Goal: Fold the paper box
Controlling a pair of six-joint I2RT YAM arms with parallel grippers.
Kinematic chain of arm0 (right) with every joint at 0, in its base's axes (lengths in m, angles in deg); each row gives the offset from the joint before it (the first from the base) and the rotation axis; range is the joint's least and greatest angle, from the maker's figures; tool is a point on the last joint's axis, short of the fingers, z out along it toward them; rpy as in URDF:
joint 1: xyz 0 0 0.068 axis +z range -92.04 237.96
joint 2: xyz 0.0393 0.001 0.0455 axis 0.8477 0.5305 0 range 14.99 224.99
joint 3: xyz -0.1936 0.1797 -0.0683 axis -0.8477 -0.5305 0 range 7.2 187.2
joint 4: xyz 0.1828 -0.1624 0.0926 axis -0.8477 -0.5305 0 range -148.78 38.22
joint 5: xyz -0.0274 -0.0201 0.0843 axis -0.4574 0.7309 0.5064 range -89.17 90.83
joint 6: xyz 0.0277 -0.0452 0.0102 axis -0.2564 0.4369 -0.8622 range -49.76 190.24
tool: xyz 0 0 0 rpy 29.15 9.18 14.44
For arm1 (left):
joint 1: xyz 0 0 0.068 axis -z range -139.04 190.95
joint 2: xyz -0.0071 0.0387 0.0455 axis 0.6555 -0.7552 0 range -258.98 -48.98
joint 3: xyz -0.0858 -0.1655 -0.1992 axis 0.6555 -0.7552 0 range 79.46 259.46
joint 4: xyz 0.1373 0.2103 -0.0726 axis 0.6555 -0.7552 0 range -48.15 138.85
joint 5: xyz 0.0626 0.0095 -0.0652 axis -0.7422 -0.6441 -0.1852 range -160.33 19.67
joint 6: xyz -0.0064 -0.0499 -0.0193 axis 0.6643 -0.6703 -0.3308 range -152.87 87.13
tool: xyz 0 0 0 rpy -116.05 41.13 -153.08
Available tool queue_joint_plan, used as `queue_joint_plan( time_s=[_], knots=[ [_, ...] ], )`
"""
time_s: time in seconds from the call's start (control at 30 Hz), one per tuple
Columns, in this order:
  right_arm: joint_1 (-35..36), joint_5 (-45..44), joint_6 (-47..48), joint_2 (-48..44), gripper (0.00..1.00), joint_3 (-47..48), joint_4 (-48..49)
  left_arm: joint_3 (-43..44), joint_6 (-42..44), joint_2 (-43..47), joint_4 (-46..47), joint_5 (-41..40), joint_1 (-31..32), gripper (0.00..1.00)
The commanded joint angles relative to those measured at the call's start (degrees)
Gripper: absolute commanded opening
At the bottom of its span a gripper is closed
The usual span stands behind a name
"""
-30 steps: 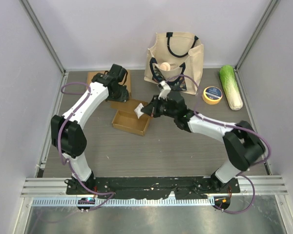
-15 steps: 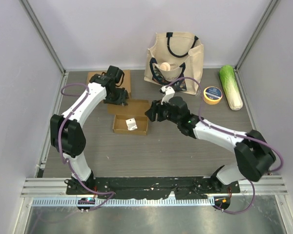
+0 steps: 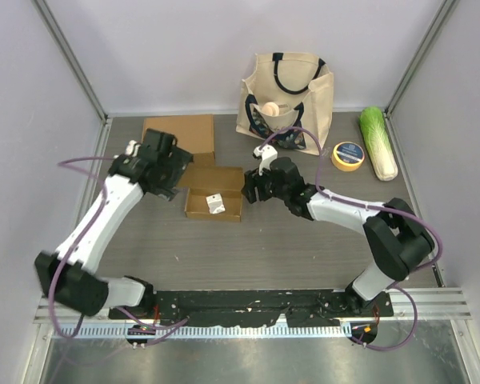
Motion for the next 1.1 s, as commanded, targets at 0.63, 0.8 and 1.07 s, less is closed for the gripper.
queue_joint_plan(
  time_s=[0.63, 0.8, 1.07],
  knots=[
    [-8.9, 15.6, 1.6, -0.9, 0.01, 2.7, -1.3, -30.7, 55.1, 14.2, 46.8, 32.7, -9.2, 0.76],
    [-10.3, 16.6, 2.8, -2.5, 0.0, 0.8, -0.6, -26.1, 57.1, 8.0, 45.7, 31.7, -9.2, 0.68],
    [-11.2, 16.7, 3.9, -1.9, 0.01, 1.3, -1.0, -14.2, 69.6, -0.9, 33.6, 24.8, -9.3, 0.75]
  ],
)
